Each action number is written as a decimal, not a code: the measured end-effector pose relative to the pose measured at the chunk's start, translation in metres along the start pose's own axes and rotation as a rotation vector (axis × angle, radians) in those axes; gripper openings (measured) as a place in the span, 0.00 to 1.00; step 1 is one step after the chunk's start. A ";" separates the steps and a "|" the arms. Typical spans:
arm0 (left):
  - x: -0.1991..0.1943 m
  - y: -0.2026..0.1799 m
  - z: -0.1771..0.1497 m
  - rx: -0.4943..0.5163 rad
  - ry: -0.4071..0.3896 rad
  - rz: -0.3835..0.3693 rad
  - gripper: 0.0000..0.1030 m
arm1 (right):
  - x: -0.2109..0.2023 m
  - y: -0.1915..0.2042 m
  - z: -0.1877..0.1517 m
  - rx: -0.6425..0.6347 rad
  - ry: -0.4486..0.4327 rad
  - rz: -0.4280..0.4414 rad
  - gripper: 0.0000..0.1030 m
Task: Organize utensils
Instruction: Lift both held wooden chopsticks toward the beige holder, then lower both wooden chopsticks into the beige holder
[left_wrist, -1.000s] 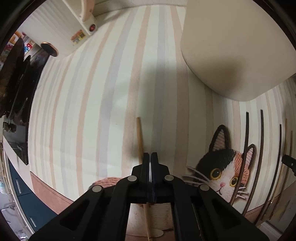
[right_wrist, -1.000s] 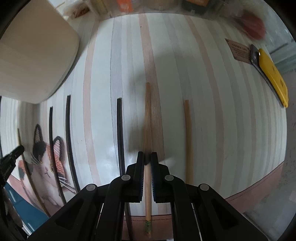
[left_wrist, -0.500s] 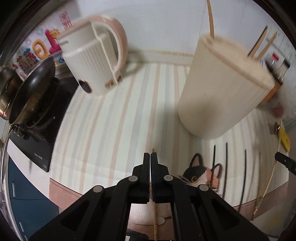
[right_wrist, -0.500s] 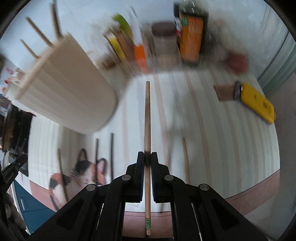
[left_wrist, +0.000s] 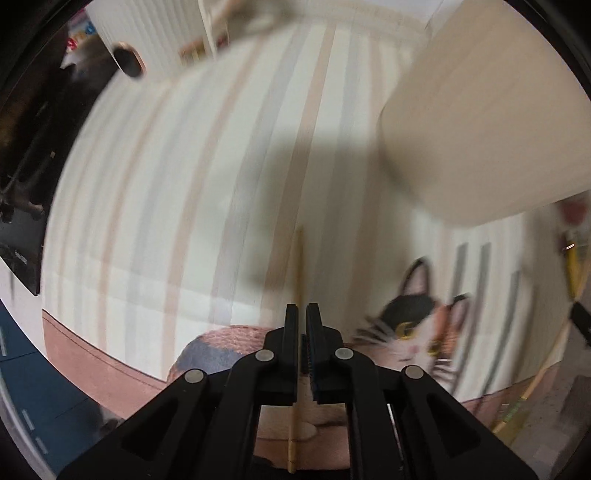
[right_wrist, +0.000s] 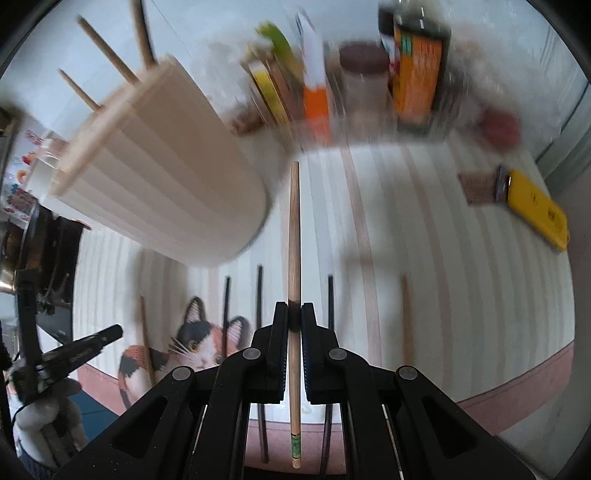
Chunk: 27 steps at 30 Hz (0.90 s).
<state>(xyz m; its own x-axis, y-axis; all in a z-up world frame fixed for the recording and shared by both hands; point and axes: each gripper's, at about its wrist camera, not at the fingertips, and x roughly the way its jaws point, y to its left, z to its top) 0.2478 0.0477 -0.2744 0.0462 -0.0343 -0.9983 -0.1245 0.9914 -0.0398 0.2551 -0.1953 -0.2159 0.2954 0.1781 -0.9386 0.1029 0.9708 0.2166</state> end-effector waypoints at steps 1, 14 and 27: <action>0.009 -0.001 0.001 0.002 0.020 0.015 0.05 | 0.007 -0.003 -0.002 0.008 0.017 -0.004 0.07; 0.015 -0.017 0.002 0.063 -0.076 0.098 0.04 | 0.039 -0.029 -0.011 0.074 0.090 -0.039 0.07; -0.100 0.010 -0.037 -0.005 -0.361 0.076 0.04 | -0.017 -0.022 0.005 0.044 -0.069 0.003 0.07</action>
<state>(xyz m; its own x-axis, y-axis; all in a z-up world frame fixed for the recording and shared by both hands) 0.2055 0.0560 -0.1760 0.3835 0.0868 -0.9195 -0.1460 0.9888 0.0325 0.2526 -0.2207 -0.2038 0.3606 0.1679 -0.9175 0.1428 0.9621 0.2322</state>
